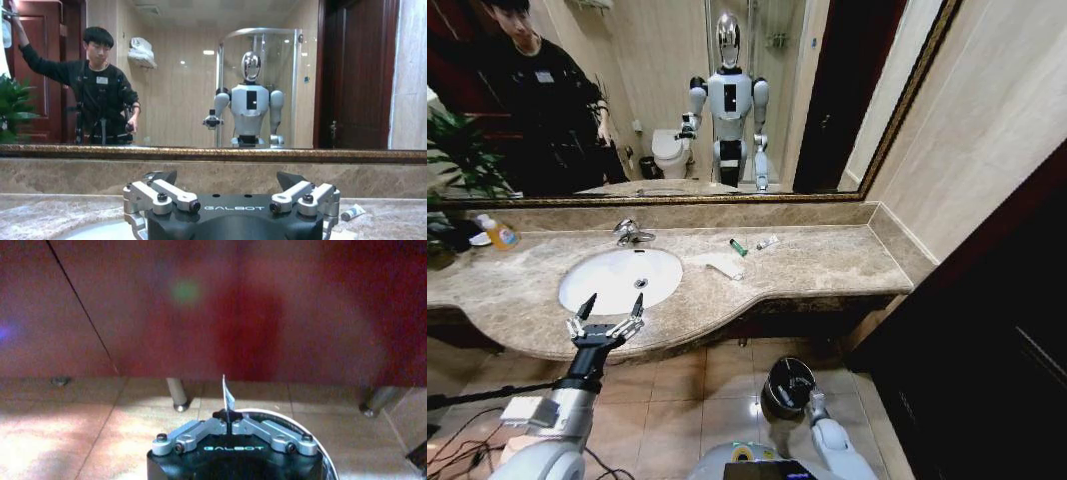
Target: Pick up the trash from the sink and place it in the trash bin.
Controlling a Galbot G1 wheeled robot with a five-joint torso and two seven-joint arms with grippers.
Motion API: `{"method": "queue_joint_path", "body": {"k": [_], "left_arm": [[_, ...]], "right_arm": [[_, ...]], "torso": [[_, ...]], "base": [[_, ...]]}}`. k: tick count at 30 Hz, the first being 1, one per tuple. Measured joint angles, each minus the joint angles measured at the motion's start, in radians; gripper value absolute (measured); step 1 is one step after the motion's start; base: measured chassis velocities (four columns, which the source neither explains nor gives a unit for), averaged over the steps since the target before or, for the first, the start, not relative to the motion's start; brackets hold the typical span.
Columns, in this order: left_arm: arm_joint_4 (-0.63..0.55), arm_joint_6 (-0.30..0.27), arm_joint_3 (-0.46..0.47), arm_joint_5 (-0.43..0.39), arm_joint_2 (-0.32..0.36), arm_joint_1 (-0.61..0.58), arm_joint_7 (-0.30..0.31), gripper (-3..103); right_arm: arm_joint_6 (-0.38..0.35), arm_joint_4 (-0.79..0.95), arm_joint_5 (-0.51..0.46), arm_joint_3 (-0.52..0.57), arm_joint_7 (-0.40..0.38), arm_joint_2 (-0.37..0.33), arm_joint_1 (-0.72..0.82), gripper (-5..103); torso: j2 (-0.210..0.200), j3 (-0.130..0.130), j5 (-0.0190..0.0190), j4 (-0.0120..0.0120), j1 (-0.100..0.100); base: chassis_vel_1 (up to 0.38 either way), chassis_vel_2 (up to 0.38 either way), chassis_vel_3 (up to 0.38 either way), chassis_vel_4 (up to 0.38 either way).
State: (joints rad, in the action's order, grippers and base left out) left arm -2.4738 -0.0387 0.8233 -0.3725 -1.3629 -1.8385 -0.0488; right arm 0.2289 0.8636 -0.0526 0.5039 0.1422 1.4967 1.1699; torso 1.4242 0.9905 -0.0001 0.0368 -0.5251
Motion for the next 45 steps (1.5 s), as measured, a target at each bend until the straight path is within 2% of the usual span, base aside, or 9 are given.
{"method": "queue_joint_path", "body": {"k": [17, 23, 25, 32, 36, 38, 39, 42, 45], "left_arm": [[0.000, 0.000, 0.000, 0.000, 0.000, 0.000, 0.000, 100], [0.000, 0.000, 0.000, 0.000, 0.000, 0.000, 0.000, 100], [0.000, 0.000, 0.000, 0.000, 0.000, 0.000, 0.000, 100], [0.000, 0.000, 0.000, 0.000, 0.000, 0.000, 0.000, 100], [0.000, 0.000, 0.000, 0.000, 0.000, 0.000, 0.000, 100], [0.000, 0.000, 0.000, 0.000, 0.000, 0.000, 0.000, 100], [0.000, 0.000, 0.000, 0.000, 0.000, 0.000, 0.000, 100], [0.000, 0.000, 0.000, 0.000, 0.000, 0.000, 0.000, 100], [0.000, 0.000, 0.000, 0.000, 0.000, 0.000, 0.000, 100]], "right_arm": [[0.027, -0.113, 0.001, 0.000, -0.022, -0.009, -0.067, -3], [0.026, -0.093, 0.003, 0.000, -0.030, -0.012, -0.054, 24], [0.026, -0.090, 0.003, 0.000, -0.031, -0.012, -0.052, 24], [0.026, -0.073, 0.003, 0.000, -0.035, -0.019, -0.041, 56], [0.025, -0.067, 0.003, 0.000, -0.037, -0.019, -0.037, 61], [0.023, -0.058, 0.003, 0.000, -0.037, -0.018, -0.032, 78], [0.023, -0.058, 0.003, 0.000, -0.037, -0.018, -0.032, 78], [0.018, -0.047, 0.004, 0.000, -0.038, -0.017, -0.026, 94], [0.007, -0.017, 0.008, 0.000, -0.043, -0.018, -0.011, 99]], "torso": [[0.000, 0.000, 0.0000, 0.0000, 0.000], [0.000, 0.000, 0.0000, 0.0000, 0.000], [0.000, 0.000, 0.0000, 0.0000, 0.000], [0.000, 0.000, 0.0000, 0.0000, 0.000], [0.000, 0.000, 0.0001, 0.0000, 0.000], [0.000, 0.000, 0.0001, 0.0000, 0.000], [0.000, 0.000, 0.0001, 0.0000, 0.000], [0.000, 0.000, 0.0001, 0.0000, 0.000], [0.000, 0.000, 0.0001, 0.0000, 0.000]], "base": [[0.000, 0.000, 0.000, 0.000], [0.000, 0.000, 0.000, 0.000], [0.000, 0.000, 0.000, 0.000], [0.000, 0.000, 0.000, 0.000], [0.000, 0.000, 0.000, 0.000], [0.000, 0.000, 0.000, 0.000], [0.000, 0.000, 0.000, 0.000], [0.000, 0.000, 0.000, 0.000], [0.000, 0.000, 0.000, 0.000]]}}
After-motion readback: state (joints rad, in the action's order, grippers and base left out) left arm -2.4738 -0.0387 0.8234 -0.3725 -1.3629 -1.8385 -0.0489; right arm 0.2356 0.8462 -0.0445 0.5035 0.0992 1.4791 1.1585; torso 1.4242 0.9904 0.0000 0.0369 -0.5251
